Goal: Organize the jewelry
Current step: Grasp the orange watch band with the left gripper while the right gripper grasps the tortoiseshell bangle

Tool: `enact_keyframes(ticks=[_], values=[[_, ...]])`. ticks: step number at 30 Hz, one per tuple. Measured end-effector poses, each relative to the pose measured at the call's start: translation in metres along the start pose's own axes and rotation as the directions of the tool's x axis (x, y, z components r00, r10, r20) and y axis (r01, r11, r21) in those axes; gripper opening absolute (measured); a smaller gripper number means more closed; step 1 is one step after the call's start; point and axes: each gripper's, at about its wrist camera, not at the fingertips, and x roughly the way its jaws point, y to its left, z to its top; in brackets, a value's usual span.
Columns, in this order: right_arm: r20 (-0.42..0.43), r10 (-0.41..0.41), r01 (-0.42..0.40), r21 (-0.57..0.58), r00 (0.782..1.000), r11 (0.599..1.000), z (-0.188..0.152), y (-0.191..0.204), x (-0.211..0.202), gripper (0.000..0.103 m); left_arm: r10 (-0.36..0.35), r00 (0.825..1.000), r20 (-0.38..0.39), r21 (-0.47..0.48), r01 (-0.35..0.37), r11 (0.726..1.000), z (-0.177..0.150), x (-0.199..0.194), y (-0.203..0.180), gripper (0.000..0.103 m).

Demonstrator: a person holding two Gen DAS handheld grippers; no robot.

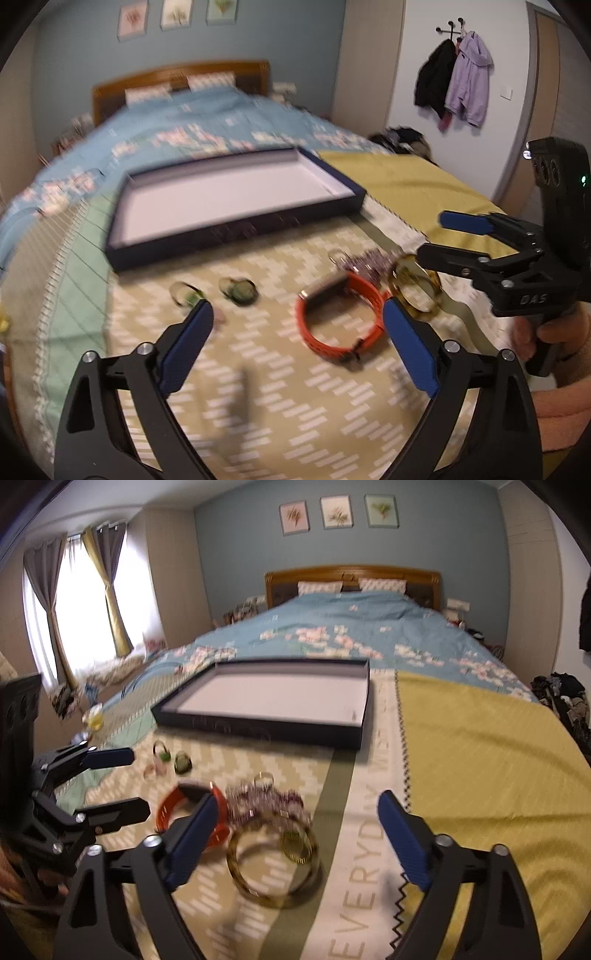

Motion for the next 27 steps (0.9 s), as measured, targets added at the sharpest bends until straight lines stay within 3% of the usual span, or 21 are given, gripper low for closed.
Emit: enact_keyframes(ticks=[2,4,6,9,11,12,13,15,18,24,27], values=[[-0.047,0.02,-0.02,-0.005,0.999,1.0,-0.003,-0.001,0.007,0.073,-0.023,0.999,-0.039,-0.005,0.023,1.0,-0.001,0.01,0.0,0.084],[-0.089,0.012,-0.013,-0.009,0.996,1.0,-0.006,-0.003,0.015,0.059,-0.028,0.997,-0.072,-0.012,0.027,1.0,-0.002,0.02,0.001,0.077],[-0.131,0.031,-0.031,0.006,0.991,1.0,-0.01,-0.007,0.022,0.037,-0.035,0.994,-0.102,-0.014,0.034,0.999,-0.003,0.03,0.001,0.07],[-0.155,0.052,-0.05,0.019,0.987,0.999,-0.012,-0.01,0.024,0.019,-0.053,0.989,-0.136,-0.023,0.05,0.998,-0.005,0.039,-0.002,0.059],[-0.156,0.057,-0.054,0.019,0.986,0.998,-0.012,-0.012,0.022,0.013,-0.067,0.987,-0.144,-0.023,0.065,0.998,-0.004,0.041,-0.003,0.052],[-0.154,0.055,-0.053,0.017,0.986,0.998,-0.012,-0.012,0.021,0.008,-0.069,0.986,-0.154,-0.023,0.066,0.998,-0.003,0.043,-0.004,0.043],[-0.154,0.057,-0.055,0.017,0.986,0.998,-0.011,-0.014,0.02,0.007,-0.071,0.983,-0.171,-0.021,0.068,0.997,-0.004,0.048,-0.005,0.036],[-0.148,0.06,-0.058,0.019,0.987,0.998,-0.009,-0.015,0.017,0.007,-0.064,0.982,-0.18,-0.017,0.062,0.998,-0.002,0.049,-0.007,0.034],[-0.14,0.065,-0.062,0.024,0.988,0.998,-0.005,-0.019,0.014,0.007,-0.063,0.982,-0.181,-0.018,0.06,0.998,0.001,0.05,-0.007,0.022],[-0.102,0.096,-0.092,0.042,0.99,0.995,0.008,-0.022,0.008,0.007,-0.055,0.983,-0.177,-0.035,0.05,0.998,0.004,0.044,0.001,0.007],[-0.081,0.115,-0.111,0.047,0.99,0.993,0.016,-0.021,0.005,0.007,-0.056,0.984,-0.169,-0.041,0.049,0.998,0.005,0.04,0.004,0.007]])
